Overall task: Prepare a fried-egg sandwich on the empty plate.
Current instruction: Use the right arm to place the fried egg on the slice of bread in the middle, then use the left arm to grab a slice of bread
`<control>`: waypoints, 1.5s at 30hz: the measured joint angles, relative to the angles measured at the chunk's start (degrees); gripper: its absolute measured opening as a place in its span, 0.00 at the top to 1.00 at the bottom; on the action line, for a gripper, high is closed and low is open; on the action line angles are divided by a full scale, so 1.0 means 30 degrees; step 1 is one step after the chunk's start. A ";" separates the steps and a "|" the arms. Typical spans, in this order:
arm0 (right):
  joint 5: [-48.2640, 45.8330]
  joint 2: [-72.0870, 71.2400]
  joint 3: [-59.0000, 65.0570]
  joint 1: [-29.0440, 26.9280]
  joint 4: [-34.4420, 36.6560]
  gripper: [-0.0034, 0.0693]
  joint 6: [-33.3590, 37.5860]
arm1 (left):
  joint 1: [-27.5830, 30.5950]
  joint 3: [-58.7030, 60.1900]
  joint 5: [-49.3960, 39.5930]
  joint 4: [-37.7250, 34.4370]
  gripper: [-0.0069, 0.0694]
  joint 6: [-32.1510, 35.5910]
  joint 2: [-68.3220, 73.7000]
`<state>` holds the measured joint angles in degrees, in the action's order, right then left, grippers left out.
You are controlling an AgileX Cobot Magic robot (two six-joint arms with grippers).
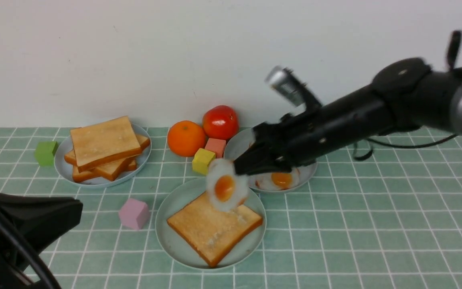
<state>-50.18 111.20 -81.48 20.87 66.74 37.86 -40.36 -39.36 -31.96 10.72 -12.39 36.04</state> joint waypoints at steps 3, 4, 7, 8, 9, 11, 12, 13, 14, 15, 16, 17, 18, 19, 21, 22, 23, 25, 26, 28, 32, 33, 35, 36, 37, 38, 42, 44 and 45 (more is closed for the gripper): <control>0.0803 0.0684 0.0000 0.0710 0.0610 0.89 0.0133 | 0.0000 0.0000 0.0000 0.0090 0.87 0.0000 -0.0005; 0.0803 0.0684 0.0000 0.0737 0.0650 0.89 0.0133 | 0.0000 0.0000 0.0000 0.0084 0.87 0.0000 -0.0005; 0.1233 0.1456 0.0000 0.0961 0.1152 0.89 0.0191 | 0.0000 0.0000 0.0000 0.0267 0.87 0.0000 -0.0005; 0.1296 0.1721 0.0000 0.0982 0.1213 0.89 0.0191 | 0.0000 0.0000 0.0000 0.0284 0.87 0.0000 -0.0005; 0.1449 0.2137 0.0000 0.0982 0.1295 0.89 0.0191 | 0.0000 0.0000 0.0000 0.0284 0.87 0.0000 -0.0005; 0.1497 0.2433 0.0000 0.0982 0.1355 0.89 0.0198 | 0.0000 0.0000 0.0000 0.0284 0.87 0.0000 -0.0005; 0.1633 0.2729 0.0000 0.0982 0.1355 0.89 0.0198 | 0.0000 0.0000 0.0000 0.0284 0.86 0.0000 -0.0005; 0.1741 0.2940 0.0000 0.0982 0.1380 0.89 0.0198 | 0.0000 0.0000 0.0000 0.0302 0.86 0.0000 -0.0005; 0.1852 0.3024 0.0000 0.0982 0.1380 0.89 0.0198 | 0.0000 0.0000 0.0000 0.0321 0.86 0.0000 -0.0005; 0.1945 0.3130 0.0000 0.0942 0.1393 0.89 0.0213 | 0.0000 0.0000 0.0000 0.0345 0.86 0.0000 -0.0005; 0.2039 0.3174 0.0000 0.0900 0.1393 0.89 0.0213 | 0.0000 0.0000 0.0000 0.0340 0.86 0.0000 -0.0005; 0.2039 0.3174 0.0000 0.0900 0.1393 0.89 0.0213 | 0.0000 0.0000 0.0000 0.0340 0.86 0.0000 -0.0005; 0.2209 0.3223 0.0000 0.0878 0.1393 0.89 0.0213 | 0.0000 0.0000 0.0000 0.0340 0.86 0.0000 -0.0005; 0.2300 0.3240 0.0000 0.0878 0.1367 0.89 0.0213 | 0.0000 0.0000 0.0000 0.0340 0.86 0.0000 -0.0005; 0.2331 0.3262 0.0000 0.0878 0.1347 0.89 0.0213 | 0.0000 0.0000 0.0000 0.0340 0.86 0.0000 -0.0005; 0.2374 0.3283 0.0000 0.0878 0.1227 0.88 0.0213 | 0.0000 0.0000 0.0000 0.0357 0.86 0.0000 -0.0005; 0.2375 0.3283 0.0000 0.0878 0.1215 0.88 0.0213 | 0.0000 0.0000 0.0000 0.0357 0.86 0.0000 -0.0005; 0.2521 0.3295 0.0000 0.0878 0.0795 0.83 0.0196 | 0.0000 0.0000 0.0000 0.0357 0.86 0.0000 -0.0005; 0.2665 0.3295 0.0000 0.0878 0.0540 0.80 0.0196 | 0.0000 0.0000 0.0000 0.0357 0.86 0.0000 -0.0005; 0.2894 0.3321 0.0000 0.0878 0.0159 0.73 0.0196 | 0.0000 0.0000 0.0015 0.0357 0.86 0.0000 -0.0005; 0.3621 0.3297 0.0000 0.0692 -0.0751 0.44 0.0196 | 0.0000 0.0000 -0.0023 0.0242 0.84 0.0000 -0.0005; 0.3622 0.3195 0.0000 0.0553 -0.0916 0.39 0.0196 | 0.0000 0.0000 -0.0102 0.0090 0.84 0.0000 -0.0005; 0.3431 0.2900 0.0000 0.0179 -0.1294 0.32 0.0196 | 0.0000 0.0000 -0.0186 -0.0246 0.84 -0.0102 0.0094; 0.3239 0.2555 0.0000 -0.0009 -0.1551 0.31 0.0196 | 0.0000 0.0000 -0.0187 -0.0349 0.84 -0.0201 0.0186; 0.2893 0.2062 0.0000 -0.0250 -0.1914 0.31 0.0169 | 0.0000 0.0000 -0.0187 -0.0553 0.84 -0.0520 0.0467; 0.2451 0.1426 0.0000 -0.0458 -0.2426 0.33 0.0025 | 0.0000 0.0000 -0.0187 -0.0629 0.84 -0.0801 0.0771; 0.0299 -0.1841 0.0000 -0.0810 -0.6414 0.53 -0.1760 | 0.0000 -0.0204 -0.0142 -0.0439 0.89 -0.1680 0.3851; -0.1548 -0.4221 -0.0017 -0.0714 -0.9644 0.75 -0.4003 | 0.0226 -0.1032 -0.0370 -0.0258 0.93 -0.1715 0.6240; -0.2112 -0.4974 -0.0017 -0.0588 -1.0823 0.82 -0.4977 | 0.0541 -0.1688 -0.0450 -0.0309 0.93 -0.1715 0.7526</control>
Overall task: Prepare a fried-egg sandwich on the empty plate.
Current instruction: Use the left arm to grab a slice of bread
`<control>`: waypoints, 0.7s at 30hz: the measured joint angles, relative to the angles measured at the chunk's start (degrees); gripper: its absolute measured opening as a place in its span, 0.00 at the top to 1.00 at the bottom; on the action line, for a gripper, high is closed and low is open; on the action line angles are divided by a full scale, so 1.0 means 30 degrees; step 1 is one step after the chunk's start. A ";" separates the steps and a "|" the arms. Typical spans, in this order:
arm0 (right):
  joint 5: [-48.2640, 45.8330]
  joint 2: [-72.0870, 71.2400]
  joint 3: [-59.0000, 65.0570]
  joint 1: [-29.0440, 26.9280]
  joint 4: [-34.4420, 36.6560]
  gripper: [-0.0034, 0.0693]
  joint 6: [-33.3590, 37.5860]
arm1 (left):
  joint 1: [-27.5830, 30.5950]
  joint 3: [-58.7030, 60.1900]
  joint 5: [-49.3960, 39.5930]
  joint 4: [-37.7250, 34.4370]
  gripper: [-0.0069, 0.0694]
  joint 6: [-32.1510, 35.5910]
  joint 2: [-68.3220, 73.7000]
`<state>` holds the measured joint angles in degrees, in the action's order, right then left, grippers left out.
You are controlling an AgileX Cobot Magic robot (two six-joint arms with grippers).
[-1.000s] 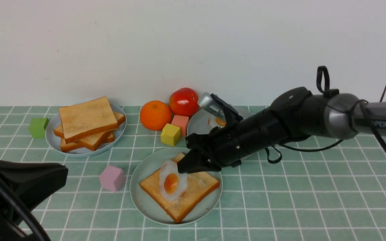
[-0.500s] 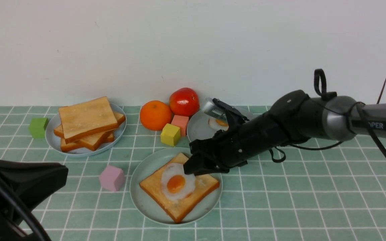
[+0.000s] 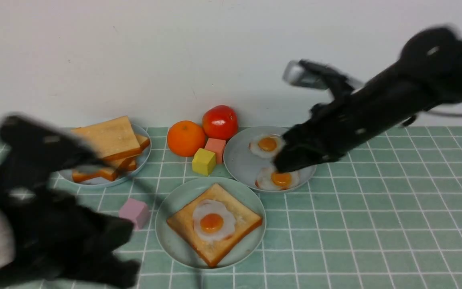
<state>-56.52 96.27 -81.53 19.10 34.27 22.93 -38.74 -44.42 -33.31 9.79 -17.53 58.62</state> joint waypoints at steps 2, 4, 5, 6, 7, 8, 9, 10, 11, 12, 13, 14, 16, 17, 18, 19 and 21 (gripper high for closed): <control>-0.1037 -0.1819 0.0144 0.0355 -0.2712 0.95 -0.1870 | 0.1076 -0.1573 -0.0245 -0.0540 0.93 0.0699 0.2379; -0.1385 -0.2896 0.0361 0.0518 -0.4065 0.96 -0.2682 | 0.1805 -0.2408 -0.0427 -0.1026 0.93 0.1494 0.3423; -0.1760 -0.4289 0.0932 0.0728 -0.5671 0.97 -0.3917 | 0.3526 -0.4064 -0.1075 -0.2285 0.93 0.3827 0.5281; -0.1760 -0.4465 0.1011 0.0758 -0.5671 0.97 -0.4051 | 0.3526 -0.4064 -0.1169 -0.2441 0.93 0.3827 0.5281; -0.1863 -0.5143 0.1361 0.0797 -0.6225 0.96 -0.4526 | 0.4437 -0.4849 -0.1575 -0.3090 0.93 0.5339 0.6123; -0.2004 -0.6328 0.1964 0.0850 -0.6702 0.96 -0.5175 | 0.5675 -0.5850 -0.2229 -0.4230 0.93 0.7657 0.7232; -0.2089 -0.7616 0.2834 0.0850 -0.7047 0.95 -0.5479 | 0.6672 -0.6614 -0.2626 -0.5141 0.93 0.9624 0.8151; -0.2107 -0.7935 0.3165 0.0850 -0.7118 0.95 -0.5570 | 0.7405 -0.7183 -0.2741 -0.5789 0.93 1.1191 0.8883; -0.2134 -0.8981 0.3925 0.0871 -0.7164 0.95 -0.5701 | 0.8039 -0.7711 -0.2817 -0.6309 0.93 1.2649 0.9581; -0.2134 -0.8981 0.3925 0.0871 -0.7164 0.95 -0.5701 | 0.8039 -0.7711 -0.2817 -0.6309 0.93 1.2649 0.9581; -0.2196 -1.0207 0.4828 0.0871 -0.7164 0.95 -0.5701 | 0.9071 -0.8648 -0.2815 -0.6838 0.93 1.5020 1.0905; -0.2210 -1.0456 0.4924 0.0871 -0.7164 0.95 -0.5701 | 0.9159 -0.8737 -0.2814 -0.6870 0.93 1.5201 1.1030; -0.2303 -1.1845 0.5972 0.0871 -0.7182 0.95 -0.5701 | 1.0110 -0.9839 -0.2589 -0.7044 0.93 1.6542 1.2525; -0.2303 -1.2359 0.6287 0.0871 -0.7206 0.95 -0.5701 | 1.0456 -1.0327 -0.2423 -0.7061 0.92 1.6771 1.3131; -0.2352 -1.2832 0.6495 0.0871 -0.7206 0.95 -0.5701 | 1.0770 -1.0829 -0.2282 -0.7081 0.92 1.6944 1.3706; -0.2397 -1.3259 0.6707 0.0871 -0.7222 0.95 -0.5701 | 1.1056 -1.1331 -0.2143 -0.7036 0.91 1.7113 1.4253; -0.2471 -1.3690 0.6879 0.0871 -0.7241 0.95 -0.5701 | 1.1400 -1.1988 -0.2002 -0.6908 0.88 1.7380 1.4966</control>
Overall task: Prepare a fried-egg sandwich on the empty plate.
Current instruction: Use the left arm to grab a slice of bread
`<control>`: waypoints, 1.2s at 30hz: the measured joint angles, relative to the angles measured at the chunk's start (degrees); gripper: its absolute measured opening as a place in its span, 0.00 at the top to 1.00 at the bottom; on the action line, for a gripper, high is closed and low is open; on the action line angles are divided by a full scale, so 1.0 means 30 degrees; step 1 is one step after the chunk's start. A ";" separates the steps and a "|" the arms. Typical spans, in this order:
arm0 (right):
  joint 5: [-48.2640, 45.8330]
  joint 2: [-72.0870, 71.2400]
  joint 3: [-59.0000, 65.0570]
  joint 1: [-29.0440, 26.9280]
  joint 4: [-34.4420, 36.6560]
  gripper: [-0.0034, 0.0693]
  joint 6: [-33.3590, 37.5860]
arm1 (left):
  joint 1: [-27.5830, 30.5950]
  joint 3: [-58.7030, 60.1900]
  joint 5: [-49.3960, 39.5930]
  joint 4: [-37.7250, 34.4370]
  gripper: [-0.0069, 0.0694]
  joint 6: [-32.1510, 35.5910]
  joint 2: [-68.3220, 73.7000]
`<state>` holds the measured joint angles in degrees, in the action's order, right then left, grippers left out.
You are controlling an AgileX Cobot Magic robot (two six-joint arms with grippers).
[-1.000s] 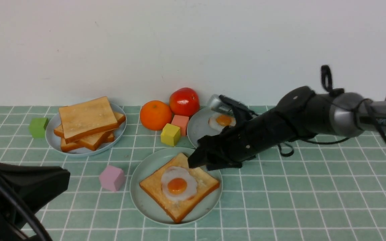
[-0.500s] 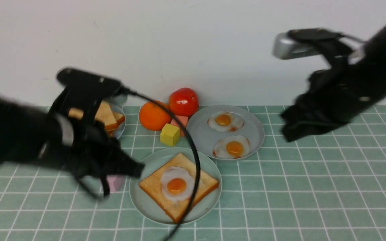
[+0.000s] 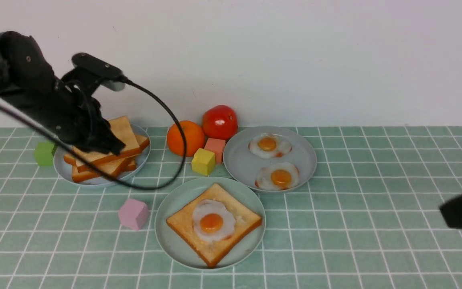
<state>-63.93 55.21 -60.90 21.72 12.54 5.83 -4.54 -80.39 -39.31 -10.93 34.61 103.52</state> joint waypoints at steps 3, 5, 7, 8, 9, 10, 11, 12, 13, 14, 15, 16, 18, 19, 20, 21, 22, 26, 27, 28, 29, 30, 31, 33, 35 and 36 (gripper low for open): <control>-0.0089 -0.0904 0.0098 0.0000 -0.0073 0.95 0.0000 | 0.0380 -0.1088 0.0537 0.0733 0.73 0.0830 0.1391; -0.0008 -0.1199 0.0098 0.0000 -0.0115 0.94 0.0000 | 0.0403 -0.1208 0.0992 0.1263 0.63 0.1516 0.1955; 0.0012 -0.1282 0.0098 0.0000 -0.0115 0.94 0.0000 | 0.0403 -0.1208 0.1295 0.1570 0.57 0.2058 0.2341; 0.0012 -0.1370 0.0098 0.0000 -0.0098 0.94 0.0000 | 0.0403 -0.1229 0.1819 0.1798 0.49 0.2603 0.2732; 0.0012 -0.1376 0.0098 0.0000 -0.0097 0.94 0.0000 | 0.0403 -0.1229 0.2205 0.1897 0.45 0.2907 0.3005; 0.0012 -0.1376 0.0098 0.0000 -0.0097 0.94 0.0000 | 0.0403 -0.1229 0.2530 0.1919 0.42 0.3111 0.3211; 0.0034 -0.1376 0.0098 0.0000 -0.0058 0.94 0.0000 | 0.0403 -0.1229 0.2885 0.1969 0.39 0.3330 0.3506; 0.0034 -0.1376 0.0098 0.0000 -0.0058 0.94 0.0000 | 0.0403 -0.1244 0.3224 0.1968 0.38 0.3508 0.3741; 0.0034 -0.1376 0.0098 0.0000 -0.0058 0.94 0.0000 | 0.0403 -0.1244 0.3284 0.1968 0.37 0.3508 0.3741; 0.0034 -0.1376 0.0118 0.0000 -0.0058 0.94 0.0000 | 0.0403 -0.1266 0.3627 0.1968 0.36 0.3704 0.4104; 0.0034 -0.1376 0.0118 0.0000 -0.0058 0.94 0.0000 | 0.0403 -0.1266 0.3864 0.1987 0.36 0.3791 0.4345; 0.0034 -0.1376 0.0118 0.0000 -0.0058 0.94 0.0000 | 0.0403 -0.1266 0.4042 0.2049 0.37 0.3792 0.4475; 0.0034 -0.1376 0.0118 0.0000 -0.0017 0.94 0.0000 | 0.0403 -0.1288 0.4189 0.2067 0.38 0.3792 0.4629; 0.0034 -0.1376 0.0118 0.0000 0.0040 0.94 0.0000 | 0.0403 -0.1363 0.4232 0.2090 0.41 0.3792 0.4695; 0.0034 -0.1376 0.0118 0.0000 0.0124 0.93 0.0000 | 0.0403 -0.1384 0.4232 0.2090 0.44 0.3792 0.4714; 0.0034 -0.1376 0.0118 0.0000 0.0247 0.93 0.0000 | 0.0403 -0.1400 0.4232 0.2110 0.48 0.3792 0.4732; 0.0034 -0.1376 0.0118 0.0000 0.0355 0.93 0.0000 | 0.0403 -0.1400 0.4232 0.2110 0.52 0.3792 0.4732; -0.0061 -0.1376 0.0118 0.0000 0.0849 0.93 0.0000 | 0.0344 -0.1423 0.4073 0.2354 0.80 0.3873 0.4732; -0.0084 -0.1376 0.0118 0.0000 0.0904 0.93 0.0000 | 0.0344 -0.1446 0.3961 0.2362 0.85 0.3873 0.4692; -0.0137 -0.1376 0.0118 0.0000 0.0904 0.93 0.0000 | 0.0339 -0.1464 0.3829 0.2362 0.88 0.3855 0.4616; -0.0183 -0.1376 0.0118 0.0000 0.0961 0.93 0.0000 | 0.0339 -0.1464 0.3573 0.2342 0.88 0.3688 0.4477; -0.0213 -0.1376 0.0118 0.0000 0.0979 0.93 0.0000 | 0.0339 -0.1464 0.3149 0.2321 0.88 0.3402 0.4230; -0.0266 -0.1376 0.0118 0.0000 0.0974 0.92 0.0000 | 0.0339 -0.1406 0.2766 0.2239 0.88 0.3047 0.3910; -0.0334 -0.1376 0.0118 0.0000 0.0997 0.92 0.0000 | 0.0301 -0.1369 0.2027 0.1924 0.88 0.1975 0.3187; -0.0394 -0.1376 0.0118 0.0000 0.1035 0.92 0.0000 | -0.0010 -0.1369 0.1226 0.1586 0.88 -0.0293 0.1782; -0.0395 -0.1376 0.0118 0.0000 0.1035 0.92 0.0000 | -0.0272 -0.1369 0.0973 0.1544 0.88 -0.1194 0.1193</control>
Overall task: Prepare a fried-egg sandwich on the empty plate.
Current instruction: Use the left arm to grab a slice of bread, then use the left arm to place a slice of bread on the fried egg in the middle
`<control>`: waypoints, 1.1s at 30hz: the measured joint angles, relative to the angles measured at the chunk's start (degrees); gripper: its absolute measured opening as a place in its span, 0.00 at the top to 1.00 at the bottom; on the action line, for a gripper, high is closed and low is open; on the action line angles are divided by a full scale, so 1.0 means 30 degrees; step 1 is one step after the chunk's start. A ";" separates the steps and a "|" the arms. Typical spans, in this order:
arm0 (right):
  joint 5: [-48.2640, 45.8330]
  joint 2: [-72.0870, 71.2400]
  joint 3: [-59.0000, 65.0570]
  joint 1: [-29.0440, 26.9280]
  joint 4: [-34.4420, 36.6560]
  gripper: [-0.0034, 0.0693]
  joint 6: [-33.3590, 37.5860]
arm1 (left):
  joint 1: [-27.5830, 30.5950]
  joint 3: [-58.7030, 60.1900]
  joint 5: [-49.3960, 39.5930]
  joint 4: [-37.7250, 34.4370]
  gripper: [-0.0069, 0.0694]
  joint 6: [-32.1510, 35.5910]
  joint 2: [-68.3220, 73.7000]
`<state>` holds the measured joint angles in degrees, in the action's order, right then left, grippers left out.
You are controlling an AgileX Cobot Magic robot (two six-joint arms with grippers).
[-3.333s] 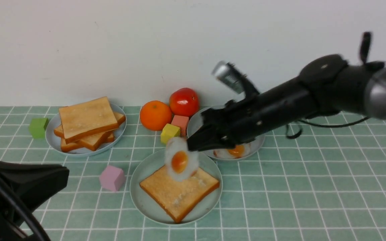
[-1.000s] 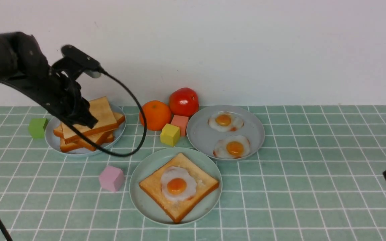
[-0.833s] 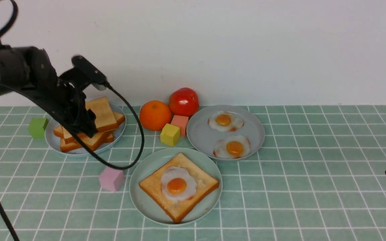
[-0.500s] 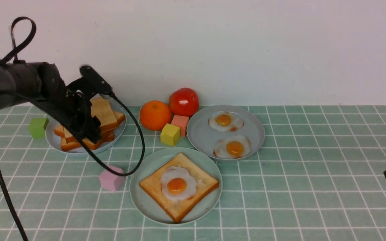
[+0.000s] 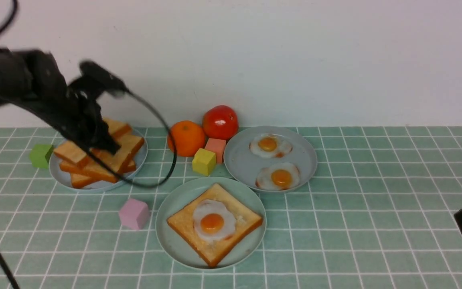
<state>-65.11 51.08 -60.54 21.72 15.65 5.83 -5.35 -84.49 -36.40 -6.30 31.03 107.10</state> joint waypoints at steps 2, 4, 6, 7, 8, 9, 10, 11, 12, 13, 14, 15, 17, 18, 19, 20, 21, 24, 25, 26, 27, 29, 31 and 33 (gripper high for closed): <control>-0.0056 0.0000 0.0000 0.0000 0.0000 0.92 0.0000 | -0.1215 0.0025 -0.1218 0.0136 0.88 -0.2218 -0.1527; -0.0080 0.0000 0.0000 0.0000 0.0000 0.91 0.0000 | -0.2028 0.0129 -0.1613 0.0340 0.88 -0.3082 -0.2129; -0.0132 0.0000 0.0000 0.0000 -0.0018 0.91 0.0036 | -0.4422 0.0680 -0.2247 0.1149 0.88 -0.5245 -0.3171; -0.0132 0.0000 0.0000 0.0000 -0.0018 0.91 0.0061 | -0.5488 0.0973 -0.2546 0.1518 0.88 -0.6284 -0.3389; -0.0132 0.0000 0.0000 0.0000 -0.0018 0.90 0.0061 | -0.6964 0.1382 -0.2941 0.2100 0.88 -0.7774 -0.3462; -0.0132 0.0000 0.0000 0.0000 -0.0018 0.90 0.0061 | -0.7941 0.1683 -0.3222 0.2595 0.88 -0.8730 -0.3440; -0.0132 0.0000 0.0000 0.0000 -0.0018 0.90 0.0061 | -0.7941 0.1683 -0.3264 0.2713 0.88 -0.8895 -0.3440; -0.0132 0.0000 0.0000 0.0000 0.0018 0.90 0.0075 | -0.9317 0.2114 -0.3451 0.3676 0.88 -0.9905 -0.3218; -0.0132 0.0000 0.0000 0.0000 0.0067 0.90 0.0075 | -1.0045 0.2303 -0.3417 0.4465 0.88 -1.0451 -0.2997; -0.0132 0.0000 0.0000 0.0000 0.0117 0.90 0.0075 | -1.0541 0.2396 -0.3375 0.5121 0.88 -1.0854 -0.2798; -0.0132 0.0000 0.0000 0.0000 0.0240 0.90 0.0075 | -1.0972 0.2442 -0.3266 0.5733 0.88 -1.1231 -0.2571; -0.0207 0.0000 0.0000 0.0000 0.0399 0.90 0.0075 | -1.1580 0.2463 -0.3037 0.6705 0.88 -1.1851 -0.2159; -0.0371 0.0000 0.0000 0.0000 0.0581 0.90 0.0075 | -1.2057 0.2478 -0.2564 0.7557 0.88 -1.2478 -0.1687; -0.0514 0.0000 0.0000 0.0000 0.0712 0.90 0.0075 | -1.2303 0.2478 -0.2215 0.7919 0.88 -1.2841 -0.1337; -0.0546 0.0000 0.0000 0.0000 0.0715 0.90 0.0075 | -1.2341 0.2478 -0.2161 0.7977 0.88 -1.2891 -0.1275; -0.0633 0.0000 0.0000 0.0000 0.0800 0.90 0.0075 | -1.2484 0.2478 -0.1974 0.8064 0.88 -1.3058 -0.0995; -0.0665 -0.0044 0.0000 0.0000 0.0905 0.90 0.0075 | -1.2658 0.2478 -0.1661 0.8109 0.88 -1.3173 -0.0582; -0.0704 -0.0180 0.0000 0.0000 0.0972 0.89 0.0075 | -1.2808 0.2478 -0.1405 0.8089 0.88 -1.3201 0.0114; -0.0726 -0.0256 0.0000 0.0000 0.0972 0.89 0.0075 | -1.2808 0.2478 -0.1379 0.8089 0.88 -1.3207 0.0248; -0.0746 -0.0356 0.0000 0.0000 0.0981 0.89 0.0075 | -1.2808 0.2478 -0.1379 0.8089 0.88 -1.3244 0.0429; -0.0766 -0.0415 0.0000 0.0000 0.0995 0.89 0.0075 | -1.2808 0.2478 -0.1372 0.8089 0.88 -1.3244 0.0557; -0.0766 -0.0477 0.0000 0.0000 0.1004 0.89 0.0075 | -1.2808 0.2478 -0.1354 0.8069 0.87 -1.3260 0.0725; -0.0804 -0.0477 0.0000 0.0000 0.1017 0.89 0.0075 | -1.2808 0.2478 -0.1289 0.7910 0.83 -1.3260 0.0843; -0.0804 -0.0477 0.0000 0.0000 0.1017 0.89 0.0075 | -1.2808 0.2478 -0.1269 0.7722 0.77 -1.3260 0.0843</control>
<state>-67.52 49.65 -60.54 21.72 18.70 6.05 -43.77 -77.06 -40.20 16.86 -8.75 109.62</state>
